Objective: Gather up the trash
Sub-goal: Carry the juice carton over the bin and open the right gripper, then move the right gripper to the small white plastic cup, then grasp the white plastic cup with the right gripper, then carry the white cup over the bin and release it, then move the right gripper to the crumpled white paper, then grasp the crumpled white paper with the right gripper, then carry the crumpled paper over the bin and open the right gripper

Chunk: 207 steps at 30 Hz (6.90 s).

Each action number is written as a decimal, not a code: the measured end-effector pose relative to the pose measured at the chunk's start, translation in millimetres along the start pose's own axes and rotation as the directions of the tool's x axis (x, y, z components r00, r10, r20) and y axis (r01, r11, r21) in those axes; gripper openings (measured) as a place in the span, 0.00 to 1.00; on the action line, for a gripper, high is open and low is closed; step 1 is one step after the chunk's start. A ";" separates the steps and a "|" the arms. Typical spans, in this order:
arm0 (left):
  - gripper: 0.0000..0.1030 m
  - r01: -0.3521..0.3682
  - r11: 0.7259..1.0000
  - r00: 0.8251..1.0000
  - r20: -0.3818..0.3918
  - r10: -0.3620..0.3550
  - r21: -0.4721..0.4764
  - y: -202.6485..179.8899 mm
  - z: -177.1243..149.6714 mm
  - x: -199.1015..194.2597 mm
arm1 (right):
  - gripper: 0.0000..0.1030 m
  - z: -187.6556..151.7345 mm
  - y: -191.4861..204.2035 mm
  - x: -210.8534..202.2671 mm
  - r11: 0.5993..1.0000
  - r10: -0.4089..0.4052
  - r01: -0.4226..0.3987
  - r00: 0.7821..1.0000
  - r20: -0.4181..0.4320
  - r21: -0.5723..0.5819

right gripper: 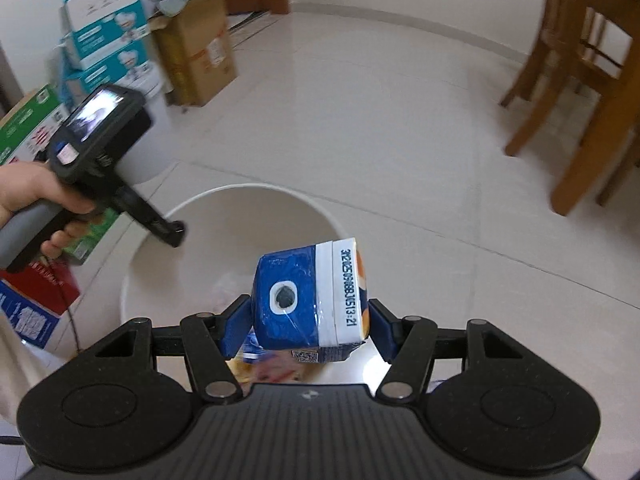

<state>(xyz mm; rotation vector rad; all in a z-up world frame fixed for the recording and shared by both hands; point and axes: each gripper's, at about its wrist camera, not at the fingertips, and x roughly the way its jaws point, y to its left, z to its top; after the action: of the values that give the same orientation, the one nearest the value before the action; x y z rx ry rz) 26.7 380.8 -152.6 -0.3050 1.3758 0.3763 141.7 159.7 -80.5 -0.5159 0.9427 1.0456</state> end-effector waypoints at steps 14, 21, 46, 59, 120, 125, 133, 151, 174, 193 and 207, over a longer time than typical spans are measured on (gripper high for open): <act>0.07 0.002 1.000 1.000 0.001 -0.002 -0.004 0.0 1.9 -1.1 | 0.89 -25.6 -30.6 -18.6 0.986 -0.141 0.135 0.989 0.055 0.095; 0.07 -0.001 1.000 1.000 0.001 0.001 -0.005 -0.6 1.7 -1.0 | 0.89 -65.8 -89.4 -4.4 0.947 -0.258 0.247 0.966 0.026 0.207; 0.07 -0.020 1.000 1.000 0.003 0.020 0.002 -2.8 0.6 -0.7 | 0.92 -212.0 -158.5 213.5 0.886 -0.279 0.358 0.919 -0.279 0.293; 0.08 -0.026 1.000 1.000 0.000 0.026 0.006 -3.6 1.2 1.3 | 0.92 -211.3 -153.0 232.8 0.928 -0.092 0.186 0.954 -0.286 0.323; 0.08 -0.019 1.000 1.000 0.001 0.019 0.008 -2.3 0.5 1.5 | 0.84 -10.4 7.3 -22.8 0.992 0.062 -0.052 0.994 0.085 -0.115; 0.08 -0.018 1.000 1.000 0.000 0.018 0.003 -1.7 1.0 1.6 | 0.84 -16.1 -19.7 -30.8 0.999 0.003 0.001 0.994 0.107 -0.038; 0.08 -0.020 1.000 1.000 0.001 0.020 0.006 -1.4 1.3 1.7 | 0.85 -50.0 -73.4 -9.8 0.989 -0.139 0.136 0.988 0.064 0.056; 0.08 -0.030 0.999 1.000 0.002 0.030 0.022 -6.1 0.4 2.6 | 0.85 -186.3 -176.4 158.4 0.852 -0.235 0.289 0.956 -0.175 0.437; 0.08 -0.041 0.999 0.999 0.004 0.041 0.032 -7.7 0.3 4.4 | 0.85 -197.1 -230.8 263.5 0.549 -0.346 0.453 0.888 -0.302 0.702; 0.08 -0.038 0.999 0.999 0.003 0.038 0.024 -7.2 1.1 4.6 | 0.56 -175.7 -228.2 256.8 0.628 -0.312 0.456 0.890 -0.333 0.631; 0.08 -0.029 1.000 1.000 0.001 0.029 0.013 -5.0 1.3 4.1 | 0.56 -99.3 -171.1 126.8 0.807 -0.269 0.381 0.917 -0.293 0.451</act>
<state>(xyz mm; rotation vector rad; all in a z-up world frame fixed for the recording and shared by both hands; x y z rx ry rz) 30.7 377.2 -156.4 -0.2748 1.3829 0.3915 277.9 72.9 -251.1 -0.3396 1.2201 0.4024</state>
